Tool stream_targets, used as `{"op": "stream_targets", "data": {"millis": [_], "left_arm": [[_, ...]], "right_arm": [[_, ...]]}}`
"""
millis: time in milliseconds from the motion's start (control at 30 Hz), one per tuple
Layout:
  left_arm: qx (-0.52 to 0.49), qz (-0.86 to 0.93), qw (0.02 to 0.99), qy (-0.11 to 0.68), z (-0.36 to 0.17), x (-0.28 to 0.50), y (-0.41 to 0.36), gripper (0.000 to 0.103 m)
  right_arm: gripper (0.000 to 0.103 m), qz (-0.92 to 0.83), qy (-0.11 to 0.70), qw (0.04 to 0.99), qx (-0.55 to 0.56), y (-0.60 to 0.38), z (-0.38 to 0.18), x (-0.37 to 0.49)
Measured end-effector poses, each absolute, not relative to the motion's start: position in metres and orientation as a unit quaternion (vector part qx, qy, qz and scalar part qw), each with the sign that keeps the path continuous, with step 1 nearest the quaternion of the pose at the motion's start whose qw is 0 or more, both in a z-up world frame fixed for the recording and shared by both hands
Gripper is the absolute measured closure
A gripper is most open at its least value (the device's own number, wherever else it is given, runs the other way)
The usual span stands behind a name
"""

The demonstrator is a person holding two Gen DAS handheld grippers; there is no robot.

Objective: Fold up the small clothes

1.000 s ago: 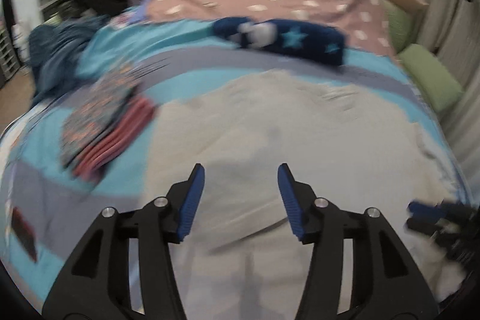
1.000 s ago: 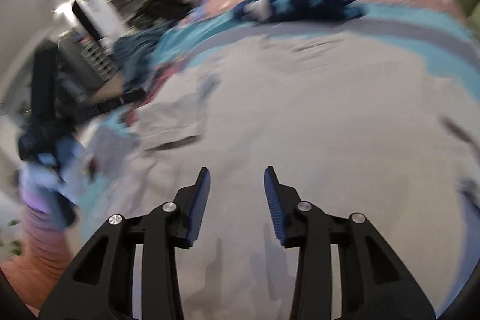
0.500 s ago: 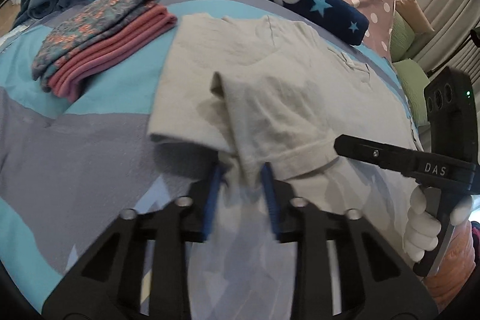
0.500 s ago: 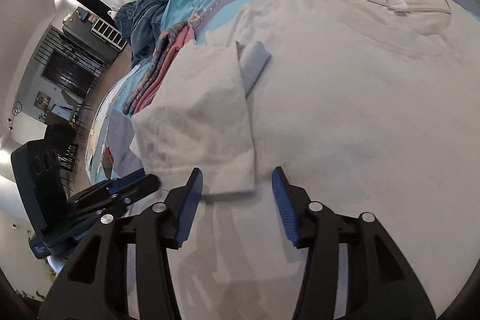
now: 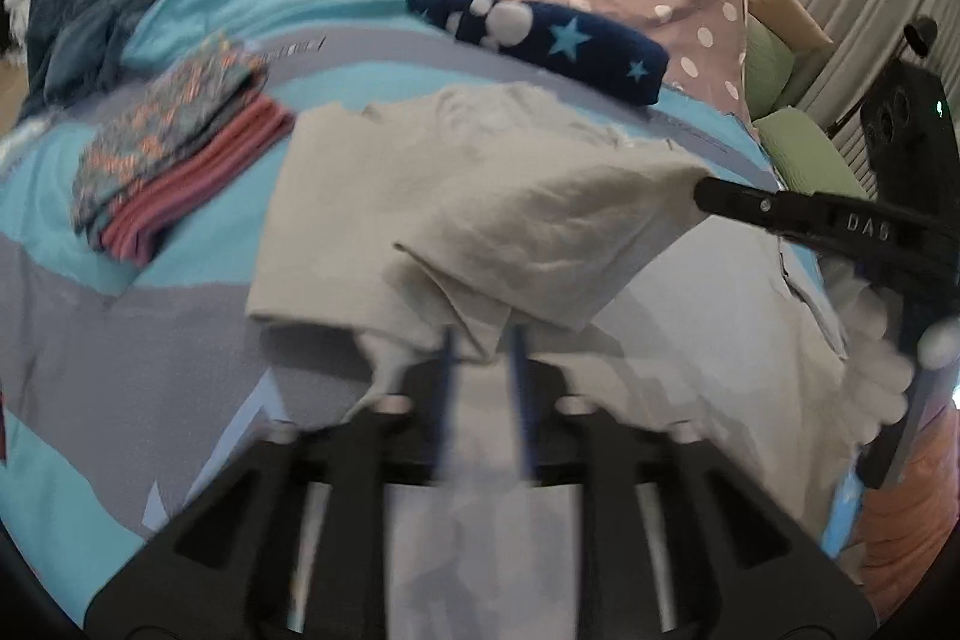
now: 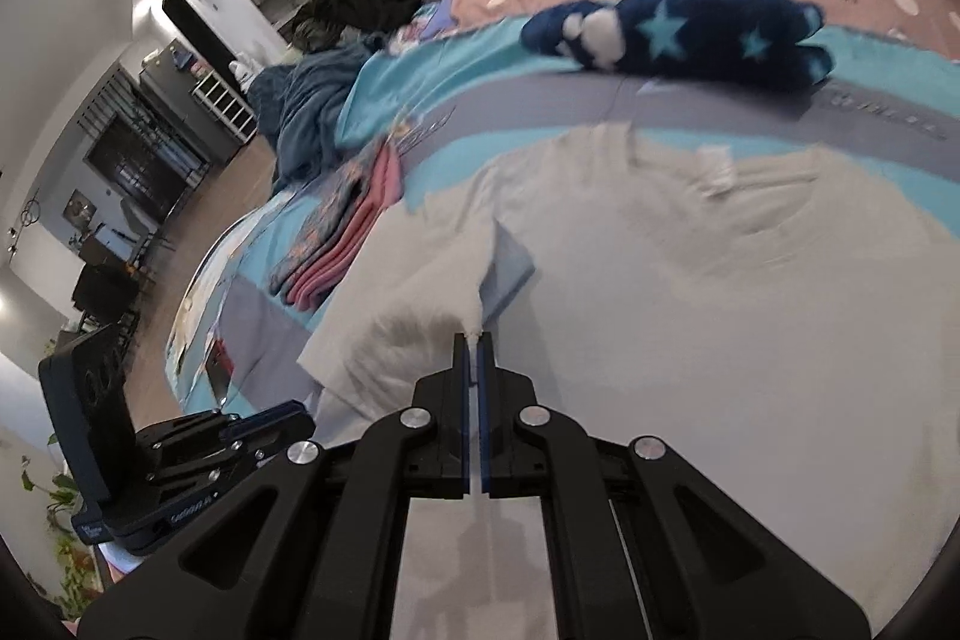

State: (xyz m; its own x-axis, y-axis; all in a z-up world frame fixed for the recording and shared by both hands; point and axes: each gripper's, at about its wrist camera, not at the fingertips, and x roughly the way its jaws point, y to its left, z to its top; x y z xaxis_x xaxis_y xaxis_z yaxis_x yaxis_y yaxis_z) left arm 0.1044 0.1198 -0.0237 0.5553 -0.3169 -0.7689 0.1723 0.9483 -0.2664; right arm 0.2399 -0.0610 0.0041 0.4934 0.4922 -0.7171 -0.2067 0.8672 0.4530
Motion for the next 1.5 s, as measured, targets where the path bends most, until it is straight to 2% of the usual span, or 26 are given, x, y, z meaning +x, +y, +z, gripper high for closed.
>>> {"op": "stream_targets", "data": {"millis": [33, 433, 633, 667, 833, 900, 967, 1100, 1133, 1200, 1267, 1367, 1500], "left_arm": [[-0.064, -0.138, 0.884, 0.442, -0.022, 0.104, 0.11, 0.052], [0.037, -0.154, 0.88, 0.448, -0.044, 0.11, 0.041, 0.047], [0.078, -0.126, 0.885, 0.441, -0.053, 0.114, 0.031, 0.045], [0.085, -0.123, 0.885, 0.44, -0.054, 0.113, 0.03, 0.045], [0.097, -0.155, 0.882, 0.435, -0.049, 0.108, 0.008, 0.045], [0.125, -0.187, 0.878, 0.423, -0.047, 0.104, -0.018, 0.044], [0.169, -0.222, 0.868, 0.41, -0.05, 0.099, -0.048, 0.039], [0.245, -0.224, 0.853, 0.402, -0.07, 0.104, -0.095, 0.039], [0.253, -0.223, 0.85, 0.404, -0.074, 0.108, -0.102, 0.041], [0.269, -0.205, 0.856, 0.39, -0.078, 0.12, -0.114, 0.054], [0.251, -0.206, 0.86, 0.394, -0.073, 0.134, -0.115, 0.099], [0.127, -0.254, 0.863, 0.418, -0.046, 0.153, -0.102, 0.1], [0.033, -0.324, 0.853, 0.407, -0.017, 0.158, -0.09, 0.1]], "right_arm": [[0.101, 0.197, 0.457, 0.854, 0.153, -0.071, 0.008, 0.239], [0.101, 0.077, 0.463, 0.854, 0.225, -0.211, -0.012, 0.238], [0.09, 0.048, 0.47, 0.833, 0.287, -0.263, -0.05, 0.236], [0.084, 0.051, 0.471, 0.83, 0.295, -0.267, -0.055, 0.232], [0.071, 0.067, 0.478, 0.829, 0.284, -0.267, -0.065, 0.221], [0.059, 0.08, 0.484, 0.824, 0.283, -0.264, -0.068, 0.223], [0.059, 0.096, 0.489, 0.819, 0.285, -0.258, -0.07, 0.227], [0.059, 0.093, 0.494, 0.819, 0.278, -0.252, -0.075, 0.242], [0.061, 0.092, 0.496, 0.818, 0.276, -0.251, -0.076, 0.246], [0.097, 0.101, 0.497, 0.82, 0.265, -0.246, -0.078, 0.252], [0.097, 0.116, 0.489, 0.821, 0.27, -0.245, -0.072, 0.253], [0.097, 0.142, 0.437, 0.836, 0.298, -0.252, -0.043, 0.245], [0.097, 0.161, 0.392, 0.848, 0.317, -0.272, -0.007, 0.234]]}}
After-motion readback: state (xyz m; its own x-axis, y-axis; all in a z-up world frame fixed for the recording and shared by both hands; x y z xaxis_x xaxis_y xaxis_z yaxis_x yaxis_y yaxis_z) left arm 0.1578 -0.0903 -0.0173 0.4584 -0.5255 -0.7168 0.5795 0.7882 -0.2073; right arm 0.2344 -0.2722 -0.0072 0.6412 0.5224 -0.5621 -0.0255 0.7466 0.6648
